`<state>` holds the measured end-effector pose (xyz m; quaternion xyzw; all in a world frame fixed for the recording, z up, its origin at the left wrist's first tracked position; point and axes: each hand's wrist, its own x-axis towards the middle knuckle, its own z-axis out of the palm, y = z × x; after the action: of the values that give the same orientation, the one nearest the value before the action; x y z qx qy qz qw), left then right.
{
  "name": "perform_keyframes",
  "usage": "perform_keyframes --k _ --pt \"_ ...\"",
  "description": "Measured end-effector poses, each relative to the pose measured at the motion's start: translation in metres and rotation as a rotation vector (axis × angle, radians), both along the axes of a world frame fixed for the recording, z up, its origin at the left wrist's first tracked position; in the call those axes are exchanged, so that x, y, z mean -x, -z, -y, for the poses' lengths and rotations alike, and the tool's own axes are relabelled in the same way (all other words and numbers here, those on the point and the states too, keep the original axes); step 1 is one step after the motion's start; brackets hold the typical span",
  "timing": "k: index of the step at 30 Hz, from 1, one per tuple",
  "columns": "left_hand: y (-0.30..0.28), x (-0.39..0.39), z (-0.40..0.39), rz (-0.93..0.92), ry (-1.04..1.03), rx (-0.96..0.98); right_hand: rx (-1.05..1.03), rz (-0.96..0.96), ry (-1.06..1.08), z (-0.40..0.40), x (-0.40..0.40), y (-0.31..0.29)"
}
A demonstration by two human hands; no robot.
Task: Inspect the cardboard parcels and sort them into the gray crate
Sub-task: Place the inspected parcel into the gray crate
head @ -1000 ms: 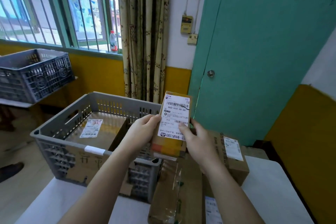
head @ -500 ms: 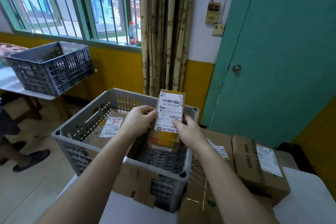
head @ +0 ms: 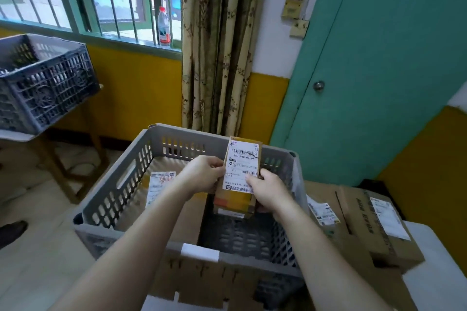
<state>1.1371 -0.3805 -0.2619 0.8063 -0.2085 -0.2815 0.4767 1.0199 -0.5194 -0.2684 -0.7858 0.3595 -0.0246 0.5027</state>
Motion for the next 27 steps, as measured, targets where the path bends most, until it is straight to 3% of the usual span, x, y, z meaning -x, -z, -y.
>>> perform_keyframes --k 11,19,27 --pt "0.012 -0.072 -0.056 0.156 -0.149 -0.132 -0.053 -0.041 -0.101 -0.052 -0.083 0.014" --pt "0.019 -0.105 -0.096 0.470 -0.196 -0.461 0.076 -0.096 -0.220 -0.097 -0.137 0.035" --pt "0.032 -0.132 -0.104 0.488 -0.139 -0.537 0.199 -0.154 -0.249 -0.106 -0.171 0.061"
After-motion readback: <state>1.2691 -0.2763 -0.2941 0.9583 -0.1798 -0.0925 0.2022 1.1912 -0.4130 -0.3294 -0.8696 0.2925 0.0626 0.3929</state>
